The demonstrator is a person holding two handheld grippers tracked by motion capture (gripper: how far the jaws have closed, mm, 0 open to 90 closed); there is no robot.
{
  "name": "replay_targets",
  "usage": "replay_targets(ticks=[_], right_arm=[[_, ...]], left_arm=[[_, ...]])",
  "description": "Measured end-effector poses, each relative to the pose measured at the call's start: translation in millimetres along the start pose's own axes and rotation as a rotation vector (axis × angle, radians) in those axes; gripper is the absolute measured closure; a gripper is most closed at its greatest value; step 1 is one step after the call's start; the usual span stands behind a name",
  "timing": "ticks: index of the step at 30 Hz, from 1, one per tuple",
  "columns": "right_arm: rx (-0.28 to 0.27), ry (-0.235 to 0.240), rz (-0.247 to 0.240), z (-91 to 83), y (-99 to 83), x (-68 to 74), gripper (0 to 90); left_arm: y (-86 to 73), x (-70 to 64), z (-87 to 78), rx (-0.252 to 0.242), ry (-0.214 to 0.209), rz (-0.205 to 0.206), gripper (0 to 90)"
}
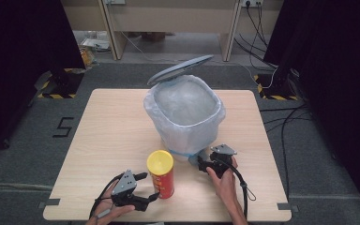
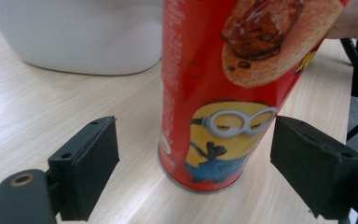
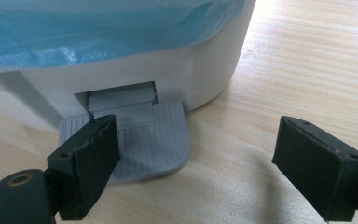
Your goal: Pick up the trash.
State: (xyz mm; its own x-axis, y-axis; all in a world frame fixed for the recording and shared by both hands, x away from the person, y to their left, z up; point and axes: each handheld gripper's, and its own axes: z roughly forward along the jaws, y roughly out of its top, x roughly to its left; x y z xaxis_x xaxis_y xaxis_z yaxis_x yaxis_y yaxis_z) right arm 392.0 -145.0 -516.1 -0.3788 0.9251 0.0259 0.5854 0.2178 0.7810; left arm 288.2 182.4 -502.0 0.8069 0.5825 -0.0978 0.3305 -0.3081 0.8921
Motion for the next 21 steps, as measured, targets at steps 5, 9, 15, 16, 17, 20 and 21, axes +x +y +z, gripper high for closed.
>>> replay_targets(ticks=[5, 9, 15, 16, 17, 20, 21], right_arm=[[0.0, 0.0, 0.002, 0.0, 0.0, 0.2, 14.4], [0.001, 0.001, 0.004, -0.2, 0.0, 0.4, 14.5], [0.001, 0.001, 0.002, -0.2, 0.0, 0.4, 14.5], [0.001, 0.001, 0.004, -0.2, 0.0, 0.5, 14.4], [0.001, 0.001, 0.004, -0.1, 0.0, 0.2, 14.4], [0.001, 0.002, 0.004, -0.2, 0.0, 0.5, 14.5], [0.002, 0.001, 0.005, -0.1, 0.0, 0.5, 14.5]], left_arm=[[0.6, -4.0, 6.4, -0.001, -0.004, 0.011, 14.9], [2.3, -8.3, 14.8, -0.016, -0.003, 0.009, 15.1], [2.2, -9.1, 22.4, -0.025, -0.004, 0.007, 17.9], [2.1, -8.8, 23.2, -0.024, -0.004, 0.007, 18.4], [1.9, -8.5, 24.0, -0.027, -0.009, 0.004, 19.1], [2.0, -9.1, 26.0, -0.025, -0.011, 0.011, 22.9], [2.0, -9.0, 26.5, -0.027, -0.013, 0.013, 23.1]])
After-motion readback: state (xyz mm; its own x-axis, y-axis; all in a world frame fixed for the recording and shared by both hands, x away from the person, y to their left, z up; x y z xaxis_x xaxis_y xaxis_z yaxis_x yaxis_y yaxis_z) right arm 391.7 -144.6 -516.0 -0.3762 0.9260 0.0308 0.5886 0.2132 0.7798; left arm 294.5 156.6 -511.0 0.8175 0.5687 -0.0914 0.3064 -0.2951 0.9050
